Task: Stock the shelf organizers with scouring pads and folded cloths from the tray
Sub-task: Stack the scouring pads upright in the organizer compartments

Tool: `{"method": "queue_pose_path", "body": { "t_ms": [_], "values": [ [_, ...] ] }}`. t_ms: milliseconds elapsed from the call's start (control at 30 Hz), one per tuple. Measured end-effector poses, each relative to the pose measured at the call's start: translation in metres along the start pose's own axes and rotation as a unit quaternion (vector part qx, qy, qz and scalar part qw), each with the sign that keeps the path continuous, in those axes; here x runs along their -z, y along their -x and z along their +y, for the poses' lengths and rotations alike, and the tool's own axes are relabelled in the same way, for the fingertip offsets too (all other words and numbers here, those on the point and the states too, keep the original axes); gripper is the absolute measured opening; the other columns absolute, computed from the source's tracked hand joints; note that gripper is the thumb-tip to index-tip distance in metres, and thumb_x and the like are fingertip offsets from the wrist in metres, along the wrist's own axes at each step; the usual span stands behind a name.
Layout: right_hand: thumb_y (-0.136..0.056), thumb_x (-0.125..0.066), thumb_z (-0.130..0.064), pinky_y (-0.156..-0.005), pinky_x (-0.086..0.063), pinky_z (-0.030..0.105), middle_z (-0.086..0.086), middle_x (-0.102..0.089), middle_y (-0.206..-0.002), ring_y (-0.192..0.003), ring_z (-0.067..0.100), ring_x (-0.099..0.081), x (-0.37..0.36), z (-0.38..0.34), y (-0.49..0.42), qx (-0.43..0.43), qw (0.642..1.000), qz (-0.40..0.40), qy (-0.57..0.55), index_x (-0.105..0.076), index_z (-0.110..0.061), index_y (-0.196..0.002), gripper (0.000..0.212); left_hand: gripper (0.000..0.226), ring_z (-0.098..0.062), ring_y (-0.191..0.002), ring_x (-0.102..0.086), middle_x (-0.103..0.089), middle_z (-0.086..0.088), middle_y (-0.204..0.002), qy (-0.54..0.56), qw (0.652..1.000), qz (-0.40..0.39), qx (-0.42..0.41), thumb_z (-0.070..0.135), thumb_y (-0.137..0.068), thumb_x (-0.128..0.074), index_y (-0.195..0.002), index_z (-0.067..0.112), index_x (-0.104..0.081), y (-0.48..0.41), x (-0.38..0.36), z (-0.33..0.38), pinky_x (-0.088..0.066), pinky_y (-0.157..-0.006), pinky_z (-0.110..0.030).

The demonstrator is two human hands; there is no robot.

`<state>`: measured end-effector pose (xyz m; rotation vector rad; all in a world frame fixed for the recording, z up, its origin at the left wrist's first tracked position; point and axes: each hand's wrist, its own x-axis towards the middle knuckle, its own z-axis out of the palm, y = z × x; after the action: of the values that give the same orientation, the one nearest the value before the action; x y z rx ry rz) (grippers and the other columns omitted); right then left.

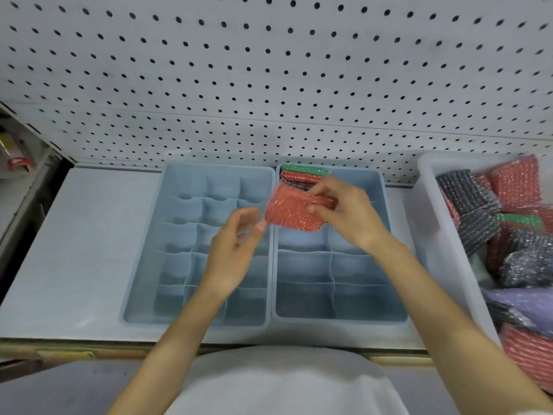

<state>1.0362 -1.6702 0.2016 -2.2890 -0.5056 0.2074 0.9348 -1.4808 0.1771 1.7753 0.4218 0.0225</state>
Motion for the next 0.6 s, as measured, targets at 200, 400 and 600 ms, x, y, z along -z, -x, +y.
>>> {"method": "queue_pose_path", "body": {
  "t_ms": [200, 400, 600],
  "values": [
    [-0.071, -0.079, -0.006, -0.062, -0.051, 0.033, 0.004, -0.067, -0.084, -0.081, 0.030, -0.061, -0.016, 0.032, 0.007, 0.087, 0.966, 0.119, 0.213, -0.067, -0.012, -0.089, 0.022, 0.051, -0.010, -0.135, -0.036, -0.038, 0.007, -0.148, -0.113, 0.990, -0.083, 0.013, 0.037, -0.097, -0.048, -0.145, 0.027, -0.034, 0.013, -0.019, -0.028, -0.032, -0.113, -0.034],
    [-0.076, -0.075, -0.001, -0.057, -0.048, 0.031, 0.009, -0.063, -0.092, -0.089, 0.029, -0.057, -0.045, 0.036, -0.002, 0.050, 0.973, 0.171, 0.145, -0.069, -0.007, -0.094, 0.021, 0.056, -0.009, -0.139, -0.030, -0.030, 0.008, -0.153, -0.117, 0.988, -0.096, 0.000, 0.032, -0.099, -0.045, -0.150, 0.028, -0.022, 0.020, -0.030, -0.035, -0.026, -0.111, -0.025],
    [-0.084, -0.065, 0.001, -0.077, -0.034, 0.016, 0.012, -0.063, -0.098, -0.095, 0.027, -0.054, -0.039, 0.036, -0.007, 0.029, 0.986, 0.132, 0.095, -0.068, -0.004, -0.102, 0.020, 0.056, -0.011, -0.140, -0.030, -0.030, 0.007, -0.154, -0.098, 0.990, -0.100, 0.005, 0.031, -0.099, -0.046, -0.149, 0.029, -0.022, 0.016, -0.028, -0.040, -0.027, -0.116, -0.033]
  ]
}}
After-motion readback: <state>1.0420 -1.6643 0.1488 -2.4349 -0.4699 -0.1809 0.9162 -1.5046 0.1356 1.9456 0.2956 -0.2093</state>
